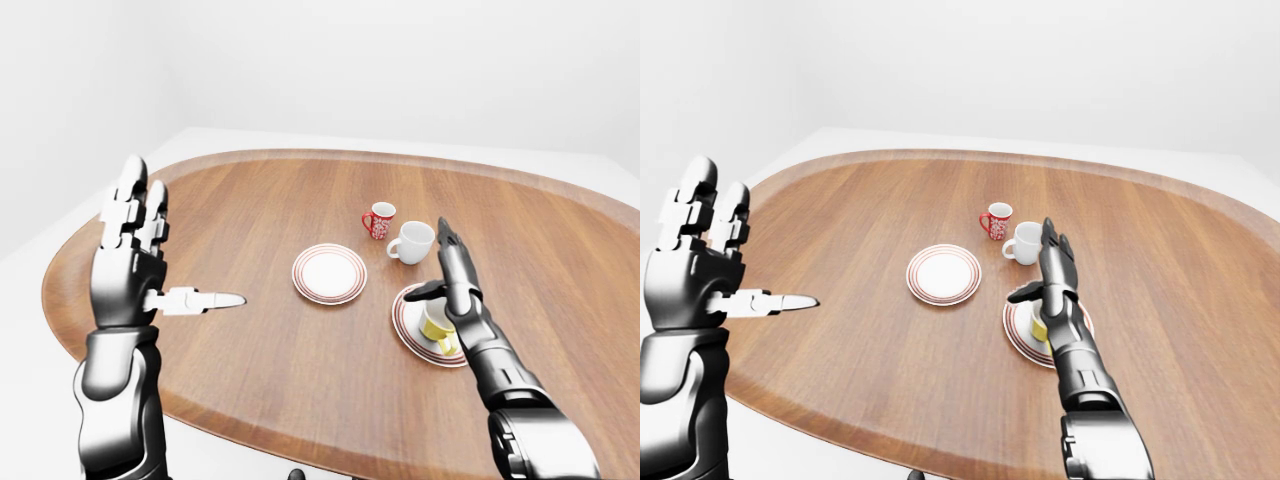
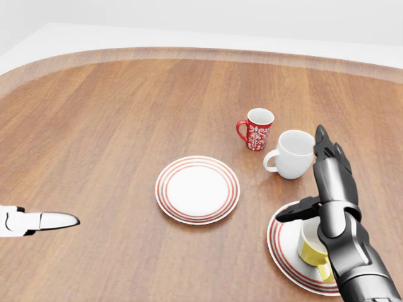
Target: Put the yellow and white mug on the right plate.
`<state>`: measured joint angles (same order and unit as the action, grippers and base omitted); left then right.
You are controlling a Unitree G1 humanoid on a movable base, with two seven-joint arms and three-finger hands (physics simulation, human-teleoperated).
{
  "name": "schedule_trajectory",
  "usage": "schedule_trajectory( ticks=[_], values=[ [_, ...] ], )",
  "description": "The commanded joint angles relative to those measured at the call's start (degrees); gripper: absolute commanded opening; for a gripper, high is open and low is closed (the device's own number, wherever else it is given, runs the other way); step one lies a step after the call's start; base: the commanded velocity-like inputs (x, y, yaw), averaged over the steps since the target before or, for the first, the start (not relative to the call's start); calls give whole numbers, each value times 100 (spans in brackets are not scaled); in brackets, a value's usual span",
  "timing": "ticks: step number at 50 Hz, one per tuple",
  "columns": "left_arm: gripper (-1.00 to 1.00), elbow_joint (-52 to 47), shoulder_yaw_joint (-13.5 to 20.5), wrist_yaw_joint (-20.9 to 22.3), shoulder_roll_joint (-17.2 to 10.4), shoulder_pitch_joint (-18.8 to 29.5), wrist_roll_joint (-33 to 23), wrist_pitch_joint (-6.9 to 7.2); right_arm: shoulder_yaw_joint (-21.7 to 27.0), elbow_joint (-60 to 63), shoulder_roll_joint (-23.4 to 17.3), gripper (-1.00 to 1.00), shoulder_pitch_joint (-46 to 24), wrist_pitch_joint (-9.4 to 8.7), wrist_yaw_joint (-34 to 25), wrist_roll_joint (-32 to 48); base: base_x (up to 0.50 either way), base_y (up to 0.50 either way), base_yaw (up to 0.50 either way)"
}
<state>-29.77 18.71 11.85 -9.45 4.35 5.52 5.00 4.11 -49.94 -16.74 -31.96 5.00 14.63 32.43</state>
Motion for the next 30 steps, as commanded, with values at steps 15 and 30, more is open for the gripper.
schedule_trajectory(
  ticks=[15, 30],
  values=[
    [97, -20, -18, 12, 15, -17, -4, 0, 95, 4595, 668, 100, 1255, -339, -1640, -137, 0, 0, 0],
    [97, -79, 9, 29, 17, -26, 17, 0, -394, 3723, 1111, 100, 1348, 0, -1452, 21, 0, 0, 0]
  ],
)
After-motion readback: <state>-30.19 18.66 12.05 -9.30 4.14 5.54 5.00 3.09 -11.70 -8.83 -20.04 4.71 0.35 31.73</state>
